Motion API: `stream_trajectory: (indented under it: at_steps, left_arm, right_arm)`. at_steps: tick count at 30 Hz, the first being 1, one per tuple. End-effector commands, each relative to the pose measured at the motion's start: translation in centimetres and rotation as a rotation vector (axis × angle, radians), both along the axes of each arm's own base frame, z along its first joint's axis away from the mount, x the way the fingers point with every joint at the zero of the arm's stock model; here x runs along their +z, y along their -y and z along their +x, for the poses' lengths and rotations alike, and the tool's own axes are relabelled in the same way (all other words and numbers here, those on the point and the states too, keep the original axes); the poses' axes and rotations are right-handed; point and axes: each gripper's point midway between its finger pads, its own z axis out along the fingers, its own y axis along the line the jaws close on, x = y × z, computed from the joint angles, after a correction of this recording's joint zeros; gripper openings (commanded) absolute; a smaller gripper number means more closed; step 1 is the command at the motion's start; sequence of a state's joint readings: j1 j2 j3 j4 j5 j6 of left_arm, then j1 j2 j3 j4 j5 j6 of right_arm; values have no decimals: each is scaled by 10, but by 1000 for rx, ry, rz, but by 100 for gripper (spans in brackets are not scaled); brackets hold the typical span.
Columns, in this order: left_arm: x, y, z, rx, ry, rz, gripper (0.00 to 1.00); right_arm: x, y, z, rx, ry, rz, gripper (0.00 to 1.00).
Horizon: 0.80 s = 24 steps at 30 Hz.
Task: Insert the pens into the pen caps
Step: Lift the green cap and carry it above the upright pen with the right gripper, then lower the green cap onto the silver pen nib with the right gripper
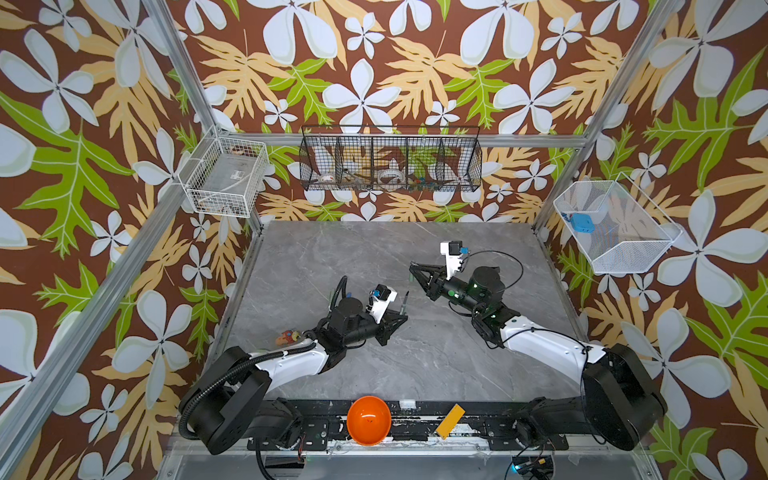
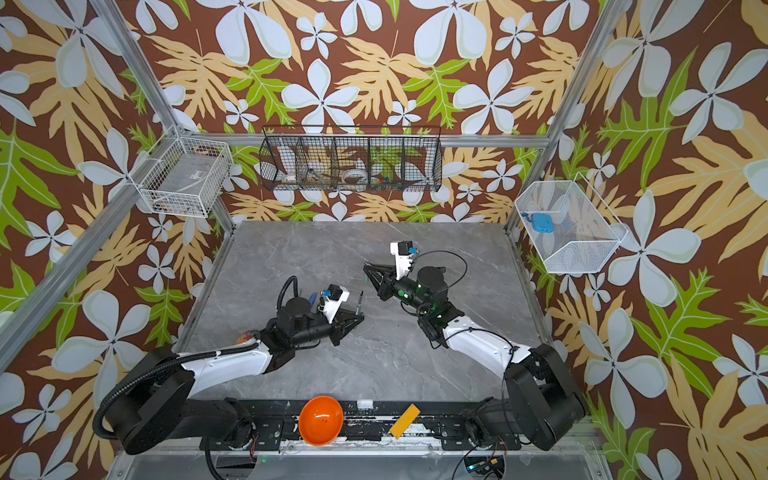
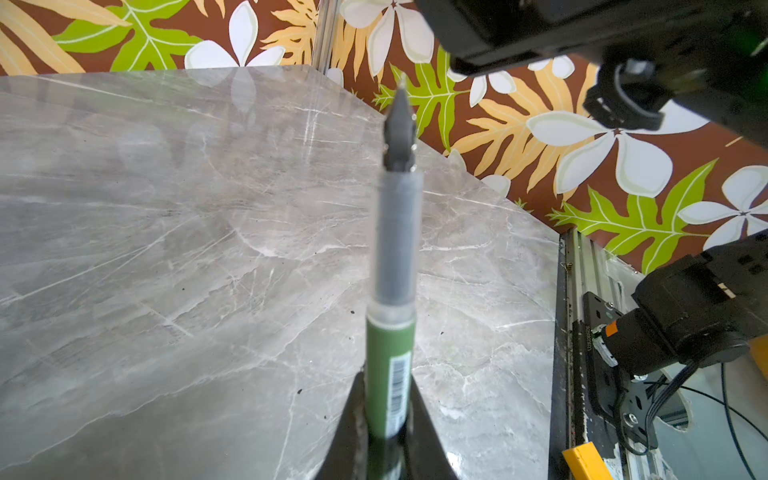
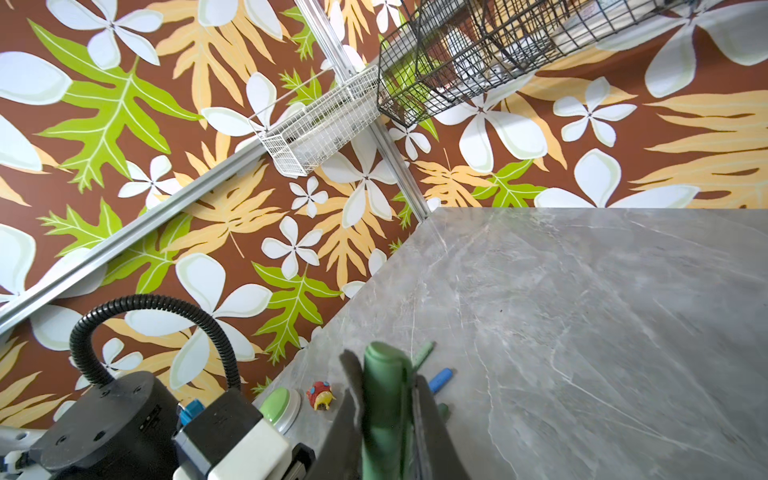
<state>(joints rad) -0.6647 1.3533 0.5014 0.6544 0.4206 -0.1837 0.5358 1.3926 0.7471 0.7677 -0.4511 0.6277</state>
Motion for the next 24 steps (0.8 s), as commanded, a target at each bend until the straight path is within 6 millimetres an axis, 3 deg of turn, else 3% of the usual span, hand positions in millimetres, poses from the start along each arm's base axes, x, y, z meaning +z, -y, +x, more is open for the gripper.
stream_trajectory:
  at_steps: [1, 24]
  left_arm:
    - [14, 2, -1, -12, 30, -43, 0]
    - [29, 0, -5, -13, 55, -71, 0]
  right_arm:
    - [17, -5, -7, 47, 43, 71, 18]
    - [22, -12, -30, 141, 54, 117, 18]
